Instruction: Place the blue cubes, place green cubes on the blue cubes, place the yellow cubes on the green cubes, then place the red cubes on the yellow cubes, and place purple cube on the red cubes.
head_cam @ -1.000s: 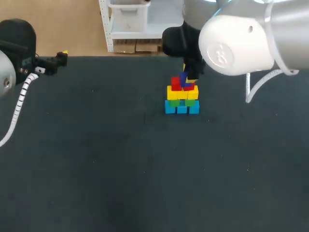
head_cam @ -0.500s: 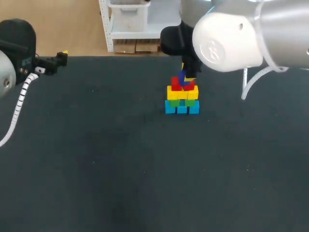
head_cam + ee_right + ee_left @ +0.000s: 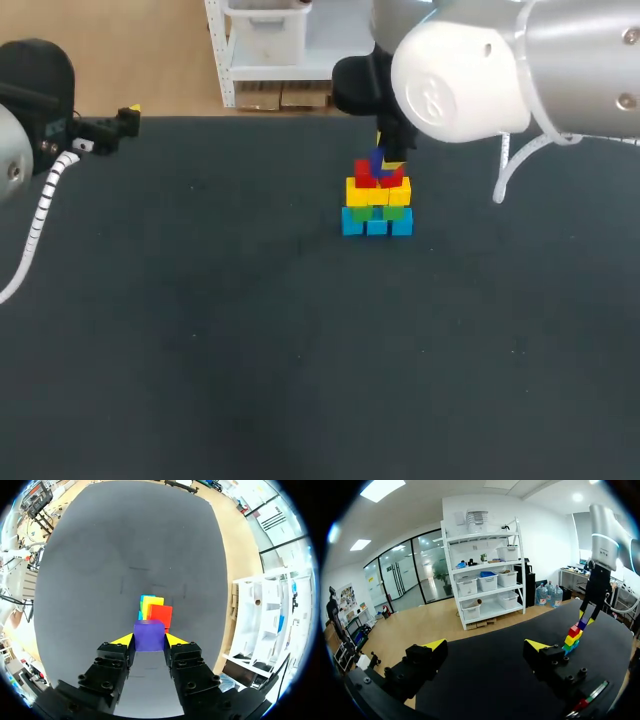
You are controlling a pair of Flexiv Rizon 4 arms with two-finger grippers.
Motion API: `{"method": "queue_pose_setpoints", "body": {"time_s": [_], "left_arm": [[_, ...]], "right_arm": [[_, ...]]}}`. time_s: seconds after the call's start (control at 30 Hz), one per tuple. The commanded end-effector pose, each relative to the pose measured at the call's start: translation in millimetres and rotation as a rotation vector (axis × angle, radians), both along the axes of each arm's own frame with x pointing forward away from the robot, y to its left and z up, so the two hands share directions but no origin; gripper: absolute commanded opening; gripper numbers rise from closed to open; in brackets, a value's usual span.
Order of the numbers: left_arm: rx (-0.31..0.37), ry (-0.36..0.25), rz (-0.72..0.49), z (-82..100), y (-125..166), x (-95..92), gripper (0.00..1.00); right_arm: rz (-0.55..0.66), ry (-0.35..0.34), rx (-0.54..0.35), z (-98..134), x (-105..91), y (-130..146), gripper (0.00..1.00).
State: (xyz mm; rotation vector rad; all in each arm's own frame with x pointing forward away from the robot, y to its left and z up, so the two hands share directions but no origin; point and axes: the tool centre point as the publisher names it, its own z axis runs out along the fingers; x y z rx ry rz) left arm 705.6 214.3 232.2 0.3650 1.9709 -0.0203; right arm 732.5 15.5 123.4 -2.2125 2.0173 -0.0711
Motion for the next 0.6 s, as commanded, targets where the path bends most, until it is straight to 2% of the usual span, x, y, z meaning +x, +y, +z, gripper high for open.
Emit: {"method": "queue_pose_setpoints", "body": {"time_s": [0.03,0.43,0.6], "left_arm": [[-0.001,-0.001,0.000,0.0,0.2,-0.9,1.00],[-0.001,-0.001,0.000,0.0,0.2,-0.9,1.00],[-0.001,-0.001,0.000,0.0,0.2,-0.9,1.00]], "right_arm": [[0.000,0.010,0.000,-1.2,4.9,1.2,0.00],[-0.005,0.006,0.001,-2.1,9.5,2.6,0.00],[-0.003,0.011,0.002,-3.0,10.5,3.2,0.13]]}}
